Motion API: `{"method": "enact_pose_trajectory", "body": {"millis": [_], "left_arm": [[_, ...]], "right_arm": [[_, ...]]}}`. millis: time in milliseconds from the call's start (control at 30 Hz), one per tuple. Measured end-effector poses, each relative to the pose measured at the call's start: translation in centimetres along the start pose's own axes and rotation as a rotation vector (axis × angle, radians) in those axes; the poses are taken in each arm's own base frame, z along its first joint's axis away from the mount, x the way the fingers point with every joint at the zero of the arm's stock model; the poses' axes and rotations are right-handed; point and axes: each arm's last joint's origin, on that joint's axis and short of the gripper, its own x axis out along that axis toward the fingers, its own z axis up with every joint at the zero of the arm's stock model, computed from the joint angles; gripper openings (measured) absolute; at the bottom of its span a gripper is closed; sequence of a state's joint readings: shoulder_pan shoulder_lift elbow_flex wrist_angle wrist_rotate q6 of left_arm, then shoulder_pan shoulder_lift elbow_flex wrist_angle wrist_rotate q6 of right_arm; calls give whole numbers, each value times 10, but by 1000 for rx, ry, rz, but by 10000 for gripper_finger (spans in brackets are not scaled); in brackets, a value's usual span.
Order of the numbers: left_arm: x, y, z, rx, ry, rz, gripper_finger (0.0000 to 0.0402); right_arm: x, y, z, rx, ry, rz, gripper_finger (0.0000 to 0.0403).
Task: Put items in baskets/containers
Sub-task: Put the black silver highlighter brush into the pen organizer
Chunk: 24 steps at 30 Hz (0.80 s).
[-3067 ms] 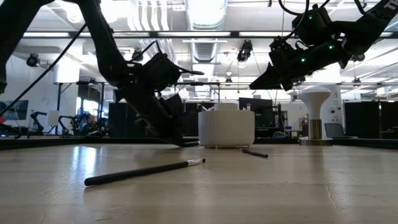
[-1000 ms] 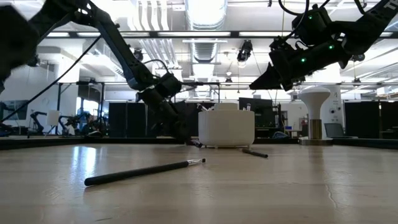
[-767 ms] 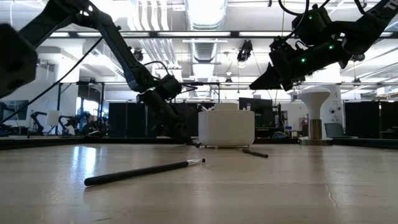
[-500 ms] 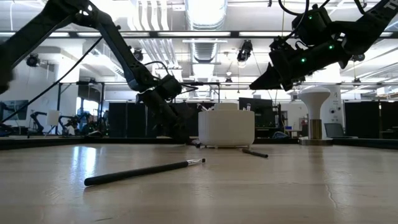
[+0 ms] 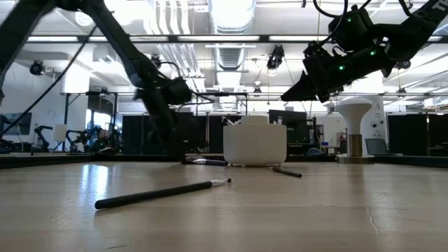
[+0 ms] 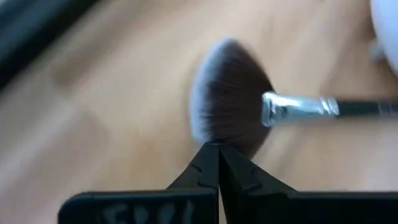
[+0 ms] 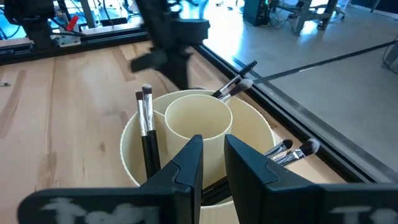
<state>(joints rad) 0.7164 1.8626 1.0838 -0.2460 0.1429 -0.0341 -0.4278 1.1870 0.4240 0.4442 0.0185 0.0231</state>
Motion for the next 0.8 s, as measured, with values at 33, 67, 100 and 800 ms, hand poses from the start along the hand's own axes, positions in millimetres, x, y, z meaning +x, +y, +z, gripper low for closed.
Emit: {"method": "enact_pose_trajectory", "body": {"millis": [33, 67, 100, 800], "left_arm": [[-5, -2, -9, -3, 14, -1, 0], [-11, -3, -17, -10, 24, -2, 0], [-17, -5, -25, -19, 32, -4, 0], [-80, -46, -22, 200, -38, -119, 112]], "right_arm": [[0, 0, 0, 0, 0, 0, 59], [0, 0, 0, 0, 0, 0, 59], [0, 0, 0, 0, 0, 0, 59], [0, 0, 1, 14, -6, 1, 59]]}}
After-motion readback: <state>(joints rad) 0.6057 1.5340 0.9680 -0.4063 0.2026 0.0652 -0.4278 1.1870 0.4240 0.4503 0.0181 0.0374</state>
